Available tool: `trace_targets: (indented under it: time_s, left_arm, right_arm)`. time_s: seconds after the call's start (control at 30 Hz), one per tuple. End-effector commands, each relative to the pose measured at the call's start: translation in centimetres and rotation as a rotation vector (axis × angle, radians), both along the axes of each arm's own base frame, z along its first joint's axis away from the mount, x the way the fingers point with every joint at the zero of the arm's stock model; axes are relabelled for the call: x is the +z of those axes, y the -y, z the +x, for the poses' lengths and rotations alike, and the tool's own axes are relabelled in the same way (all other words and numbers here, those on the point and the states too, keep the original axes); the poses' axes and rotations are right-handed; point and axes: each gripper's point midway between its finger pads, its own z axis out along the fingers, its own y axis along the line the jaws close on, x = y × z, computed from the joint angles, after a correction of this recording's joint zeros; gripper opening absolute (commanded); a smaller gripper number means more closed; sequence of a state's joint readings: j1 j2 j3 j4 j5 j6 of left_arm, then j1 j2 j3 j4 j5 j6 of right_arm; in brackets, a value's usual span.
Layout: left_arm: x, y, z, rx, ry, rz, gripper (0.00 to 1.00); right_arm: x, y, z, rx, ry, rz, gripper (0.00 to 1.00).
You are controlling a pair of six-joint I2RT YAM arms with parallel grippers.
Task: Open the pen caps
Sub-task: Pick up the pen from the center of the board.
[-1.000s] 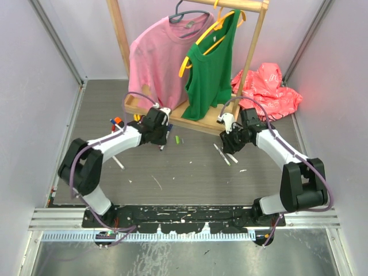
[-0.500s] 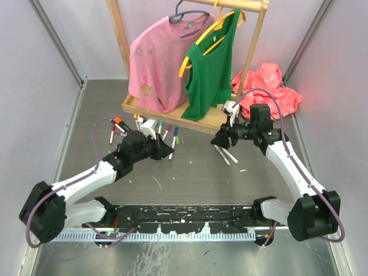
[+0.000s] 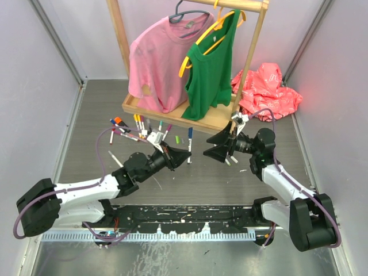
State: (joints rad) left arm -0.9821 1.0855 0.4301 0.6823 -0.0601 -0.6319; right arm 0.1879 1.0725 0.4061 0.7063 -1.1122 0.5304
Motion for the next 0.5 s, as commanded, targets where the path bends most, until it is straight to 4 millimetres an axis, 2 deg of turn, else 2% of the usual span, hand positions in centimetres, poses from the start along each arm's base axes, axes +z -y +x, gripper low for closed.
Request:
trace_targets:
  time_s: [0.0,0.2,0.37,0.4,0.47]
  left_arm:
    - [3.8,0.3,1.1,0.117,0.115,-0.113,0.0]
    - [4.2,1.8,0.7,0.142,0.14,-0.118,0.0]
    - [4.4,3.4,0.3,0.141,0.142,-0.116,0.0]
    - [3.6,4.0,0.4,0.14,0.135,-0.093,0.0]
    - [3.4,4.6,0.2,0.141,0.134,-0.088,0.0]
  right_arm:
    - [4.6,-0.1,0.2,-0.001,0.081,0.083,1.0]
    - [4.4,-0.3,0.4,-0.019,0.023,0.1,0.99]
    - [3.9,-0.7,0.4,-0.027,-0.002,0.102,0.93]
    - [3.8,-0.8,0.5,-0.027,-0.004,0.1,0.91]
    - [3.5,-0.8,0.5,-0.028,-0.001,0.092,0.88]
